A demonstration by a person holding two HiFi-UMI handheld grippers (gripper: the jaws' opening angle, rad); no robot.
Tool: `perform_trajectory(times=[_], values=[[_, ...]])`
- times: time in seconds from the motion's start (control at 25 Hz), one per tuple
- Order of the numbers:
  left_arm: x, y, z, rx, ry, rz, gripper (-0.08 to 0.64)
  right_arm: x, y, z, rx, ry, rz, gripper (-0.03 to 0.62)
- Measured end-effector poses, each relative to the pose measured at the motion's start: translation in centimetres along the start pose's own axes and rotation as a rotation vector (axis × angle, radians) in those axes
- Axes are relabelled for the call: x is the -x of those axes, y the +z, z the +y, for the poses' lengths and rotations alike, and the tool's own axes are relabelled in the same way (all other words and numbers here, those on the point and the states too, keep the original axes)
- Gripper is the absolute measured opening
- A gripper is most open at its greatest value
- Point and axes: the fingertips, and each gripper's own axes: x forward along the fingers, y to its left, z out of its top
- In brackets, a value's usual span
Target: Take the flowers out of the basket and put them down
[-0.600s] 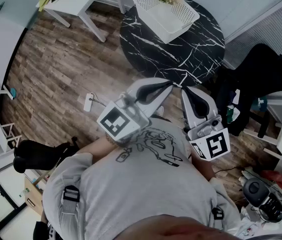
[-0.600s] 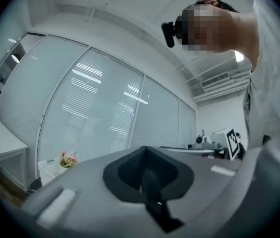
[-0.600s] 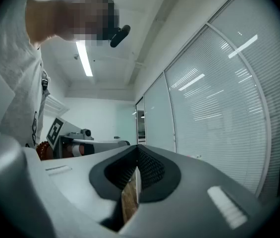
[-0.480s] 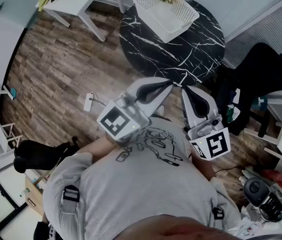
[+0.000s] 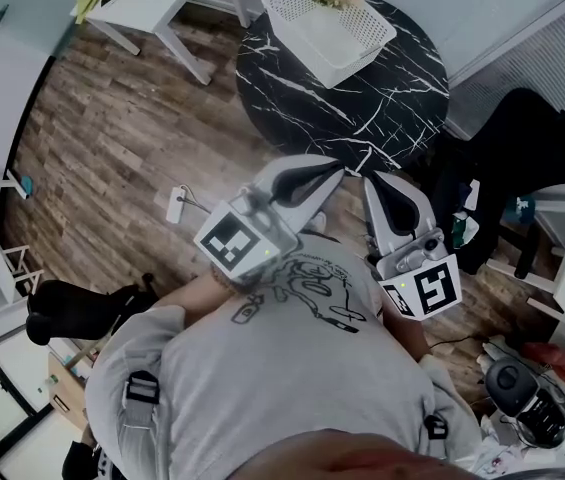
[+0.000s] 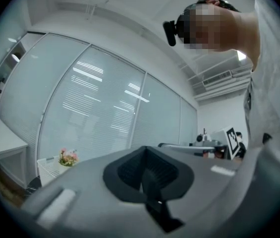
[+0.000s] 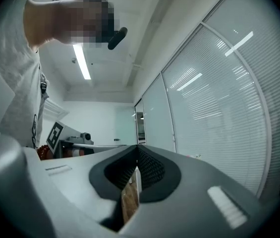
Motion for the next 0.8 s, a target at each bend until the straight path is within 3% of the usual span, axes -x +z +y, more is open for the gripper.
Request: perform_trajectory(times=[0.8], values=[[-3.7, -2.6, 0.1, 0.014, 0.067, 0.032, 0.003, 1.6, -1.7, -4.0, -0.029, 0.044, 0.026, 0.006]])
